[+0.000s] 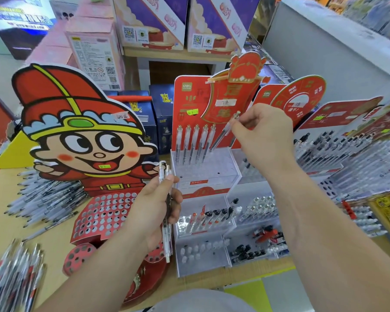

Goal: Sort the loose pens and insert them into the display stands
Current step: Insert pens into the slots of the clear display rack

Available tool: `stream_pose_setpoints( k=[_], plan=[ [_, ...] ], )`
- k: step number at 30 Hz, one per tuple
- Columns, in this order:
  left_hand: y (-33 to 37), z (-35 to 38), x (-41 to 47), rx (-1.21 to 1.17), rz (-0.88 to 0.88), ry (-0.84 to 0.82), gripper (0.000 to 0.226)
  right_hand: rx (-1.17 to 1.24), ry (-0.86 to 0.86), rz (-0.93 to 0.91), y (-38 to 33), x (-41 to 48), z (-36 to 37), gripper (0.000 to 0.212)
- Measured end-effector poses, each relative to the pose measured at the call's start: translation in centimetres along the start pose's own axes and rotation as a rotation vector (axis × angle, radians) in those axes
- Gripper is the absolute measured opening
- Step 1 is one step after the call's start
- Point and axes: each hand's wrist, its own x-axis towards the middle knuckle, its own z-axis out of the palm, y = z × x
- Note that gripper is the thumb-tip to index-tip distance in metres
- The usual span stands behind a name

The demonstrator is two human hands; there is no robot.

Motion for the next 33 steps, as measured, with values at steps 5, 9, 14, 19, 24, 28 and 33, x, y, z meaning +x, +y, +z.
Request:
stream_pose_setpoints(
  k=[5,9,14,19,24,28,33],
  plan=[
    [-0.1,-0.1,0.1,-0.004,0.007,-0.005,0.025,-0.014,0.008,0.010,0.0,-0.3,-0.1,0.012],
    [-0.1,-0.2,0.1,-0.007,0.008,-0.005,0.025,-0.007,0.009,0.017,0.0,-0.8,0.0,0.013],
    [0.0,-0.3,0.1,0.001,0.003,-0.019,0.025,-0.024,0.000,0.002,0.0,-1.4,1.0,0.014],
    [0.0,-0.3,0.1,-0.005,-0.001,-0.019,0.025,-0.041,-0.005,-0.007,-0.6,-1.9,2.2,0.012],
    [0.0,-0.3,0.1,-0.002,-0.003,-0.021,0.025,-0.084,-0.040,0.005,-0.5,-2.1,3.3,0.013],
    [0.0,-0.4,0.0,-0.004,-0.002,-0.034,0.024,-0.082,-0.039,-0.001,-0.4,-2.0,3.7,0.014],
    [0.1,-0.6,-0.1,-0.007,-0.003,-0.056,0.024,-0.090,-0.035,0.010,-0.4,-1.8,3.8,0.014]
  ],
)
